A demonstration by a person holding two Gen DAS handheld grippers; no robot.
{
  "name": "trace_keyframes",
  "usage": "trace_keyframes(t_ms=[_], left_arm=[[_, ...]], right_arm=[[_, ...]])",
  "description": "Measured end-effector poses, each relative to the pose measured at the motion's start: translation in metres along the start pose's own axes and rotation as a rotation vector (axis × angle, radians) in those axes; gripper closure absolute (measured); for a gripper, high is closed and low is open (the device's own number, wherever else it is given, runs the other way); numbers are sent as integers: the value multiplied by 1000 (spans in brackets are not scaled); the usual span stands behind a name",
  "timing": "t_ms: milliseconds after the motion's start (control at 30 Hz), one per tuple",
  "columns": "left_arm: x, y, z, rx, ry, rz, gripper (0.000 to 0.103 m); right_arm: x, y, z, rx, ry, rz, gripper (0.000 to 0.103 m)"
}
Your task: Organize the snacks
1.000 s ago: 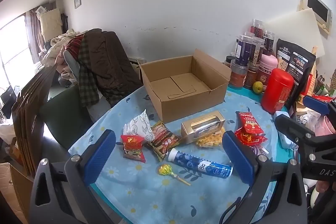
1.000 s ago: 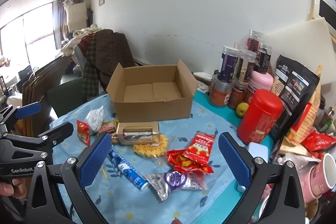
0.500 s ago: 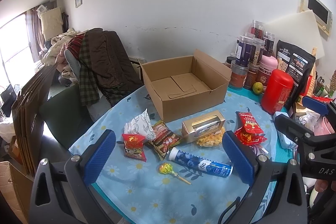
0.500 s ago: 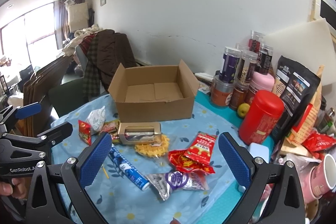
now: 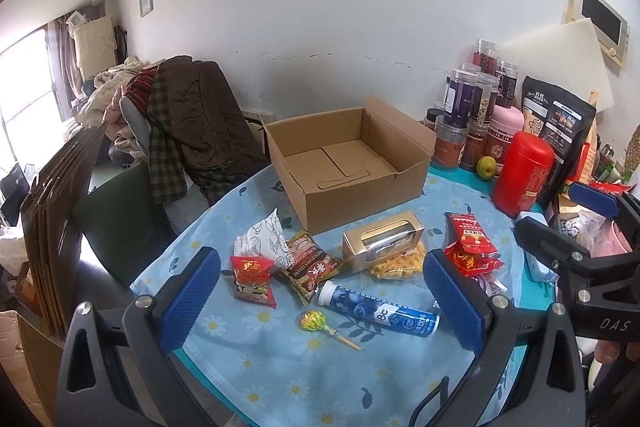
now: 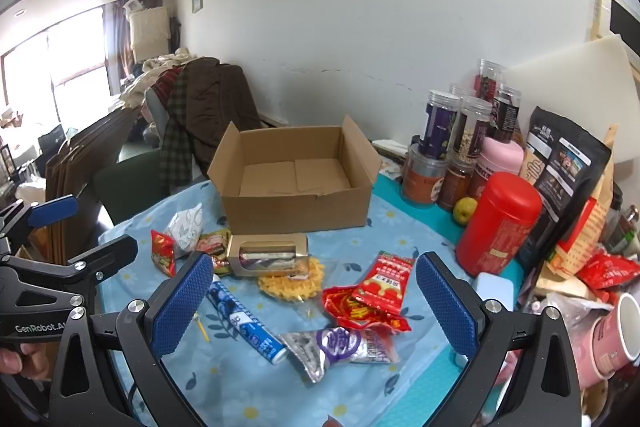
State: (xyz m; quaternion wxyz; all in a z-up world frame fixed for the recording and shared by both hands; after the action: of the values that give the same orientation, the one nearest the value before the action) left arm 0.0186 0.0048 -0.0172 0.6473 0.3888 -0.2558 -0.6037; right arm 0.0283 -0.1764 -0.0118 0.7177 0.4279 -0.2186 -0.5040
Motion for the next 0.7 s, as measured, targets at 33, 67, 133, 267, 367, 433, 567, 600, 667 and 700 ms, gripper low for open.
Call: trace_keyframes(t_ms=[33, 67, 133, 267, 367, 433, 567, 600, 667, 700], left_arm=[[0, 0, 0, 0, -4, 2, 0], [1, -1, 0, 1, -6, 3, 0], [2, -1, 1, 1, -9, -1, 0], [5, -1, 3, 5, -13, -6, 0], [5, -1, 5, 8, -17, -7, 0], [5, -2, 6, 10, -16, -8, 0], [5, -2, 7, 13, -18, -7, 0], [5, -2, 8, 14, -18, -6, 0], [4, -1, 9, 17, -18, -4, 0], [3, -1, 9, 18, -19, -4, 0]], right_arm=[[0, 0, 0, 1, 0, 1, 0], [0, 0, 1, 2, -3, 2, 0], [0, 0, 2, 7, -7, 4, 0], [1, 0, 5, 19, -11, 1, 0], [3, 1, 6, 21, -13, -2, 0], [3, 1, 6, 21, -11, 0, 0], [3, 1, 7, 24, -9, 3, 0], [3, 2, 7, 24, -8, 3, 0], [3, 2, 7, 24, -7, 4, 0], [3, 2, 7, 24, -6, 4, 0]])
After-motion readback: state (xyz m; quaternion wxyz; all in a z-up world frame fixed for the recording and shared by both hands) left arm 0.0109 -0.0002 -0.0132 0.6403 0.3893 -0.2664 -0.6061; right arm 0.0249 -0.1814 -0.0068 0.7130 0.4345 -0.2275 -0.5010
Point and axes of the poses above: each gripper's, at about its wrist camera, not at the fingertips, and z roughly against the way its jaws point, x to its right, y to its top, the point moved 4 cm from there along -z, roughly the way its jaws point, and after that the axes turned 13 degrees about y, right-handed, at the moved point
